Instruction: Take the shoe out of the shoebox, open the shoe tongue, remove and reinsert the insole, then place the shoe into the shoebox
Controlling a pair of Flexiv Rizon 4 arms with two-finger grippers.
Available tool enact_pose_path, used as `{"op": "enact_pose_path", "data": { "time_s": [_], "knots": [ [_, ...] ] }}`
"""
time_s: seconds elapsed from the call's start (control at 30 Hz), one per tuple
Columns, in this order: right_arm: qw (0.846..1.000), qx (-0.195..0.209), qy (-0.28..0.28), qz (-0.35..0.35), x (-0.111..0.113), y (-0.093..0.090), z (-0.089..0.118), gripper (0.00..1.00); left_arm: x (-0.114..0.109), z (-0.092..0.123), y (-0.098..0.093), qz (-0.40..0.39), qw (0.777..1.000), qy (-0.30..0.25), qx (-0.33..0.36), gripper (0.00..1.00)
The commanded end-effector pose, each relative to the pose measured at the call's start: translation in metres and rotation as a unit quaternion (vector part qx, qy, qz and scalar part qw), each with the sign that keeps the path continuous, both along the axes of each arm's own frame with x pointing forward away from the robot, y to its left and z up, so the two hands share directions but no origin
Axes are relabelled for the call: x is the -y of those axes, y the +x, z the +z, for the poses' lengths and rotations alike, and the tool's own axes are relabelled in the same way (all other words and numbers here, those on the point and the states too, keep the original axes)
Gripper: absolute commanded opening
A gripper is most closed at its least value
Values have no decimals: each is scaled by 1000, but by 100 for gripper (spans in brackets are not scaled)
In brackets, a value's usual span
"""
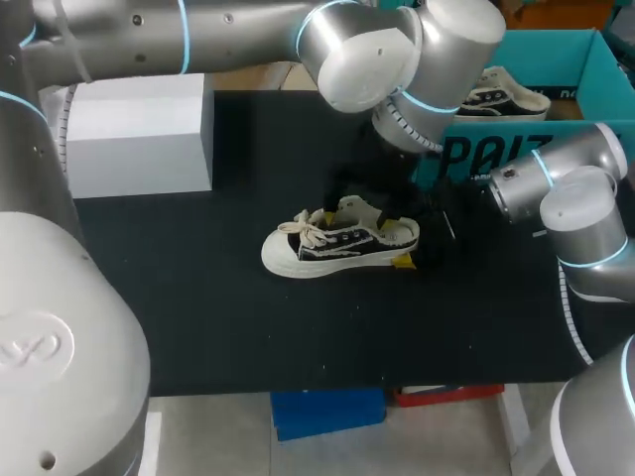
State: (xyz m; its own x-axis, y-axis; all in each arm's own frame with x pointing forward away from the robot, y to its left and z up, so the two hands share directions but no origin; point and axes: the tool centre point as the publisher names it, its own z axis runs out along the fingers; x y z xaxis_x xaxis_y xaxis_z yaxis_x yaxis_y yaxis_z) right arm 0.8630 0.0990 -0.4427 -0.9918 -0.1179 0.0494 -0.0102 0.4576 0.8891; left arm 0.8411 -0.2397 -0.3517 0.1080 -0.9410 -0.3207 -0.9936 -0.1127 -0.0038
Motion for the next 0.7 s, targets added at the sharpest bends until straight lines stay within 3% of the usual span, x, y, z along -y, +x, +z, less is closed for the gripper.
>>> {"op": "enact_pose_path", "data": {
  "time_s": [0.03,0.4,0.7],
  "knots": [
    [1000,-1,-1,0,-2,0,-1,0,26,-16,9,1,999,42,-11,100],
    [1000,-1,-1,0,-2,0,-1,0,12,-30,15,-9,994,94,-54,100],
    [1000,-1,-1,0,-2,0,-1,0,-6,-33,20,-20,990,131,-41,100]
  ]
}}
